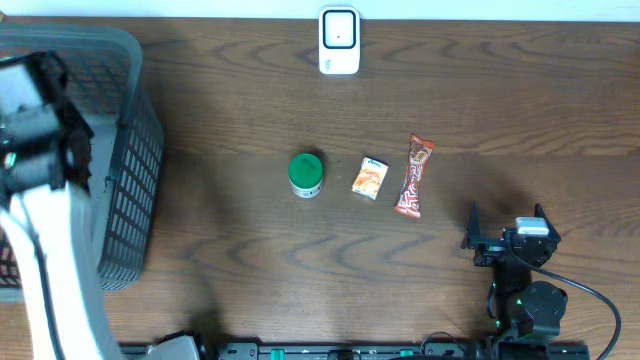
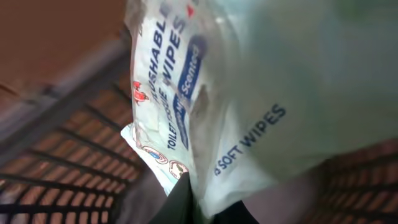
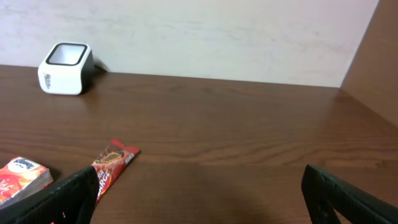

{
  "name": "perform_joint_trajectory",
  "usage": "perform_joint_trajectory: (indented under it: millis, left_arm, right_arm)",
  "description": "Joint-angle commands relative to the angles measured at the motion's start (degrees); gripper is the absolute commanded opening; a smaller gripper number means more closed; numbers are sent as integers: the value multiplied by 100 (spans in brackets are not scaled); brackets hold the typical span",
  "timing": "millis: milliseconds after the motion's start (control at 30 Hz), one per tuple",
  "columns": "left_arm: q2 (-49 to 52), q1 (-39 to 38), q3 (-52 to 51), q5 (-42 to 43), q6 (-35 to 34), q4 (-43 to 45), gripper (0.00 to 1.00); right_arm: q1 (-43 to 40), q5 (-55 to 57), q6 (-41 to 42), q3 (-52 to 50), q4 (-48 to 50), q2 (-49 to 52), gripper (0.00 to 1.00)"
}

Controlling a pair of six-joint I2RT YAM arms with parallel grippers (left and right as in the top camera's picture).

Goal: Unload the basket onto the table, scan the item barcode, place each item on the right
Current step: 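Reach the left gripper into the basket and grasp the mint-green wipes pack, then carry the wipes pack right and set it down beside the TOP bar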

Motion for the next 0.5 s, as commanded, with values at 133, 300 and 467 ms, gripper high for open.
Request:
perform_joint_trajectory:
  millis: [133,300,467]
  left_arm:
    - [-1207,-249,85,2153,-173,46,7]
    - [-1045,-1663,83,4675,63,229,7]
    - [-332,-3178,83,4839,181,321,8]
  right_arm:
    - [48,-7,-70,-7,-22,-9,99]
    - [48,-7,-72,-7,-22,-9,99]
    - [48,-7,-72,-7,-22,-9,99]
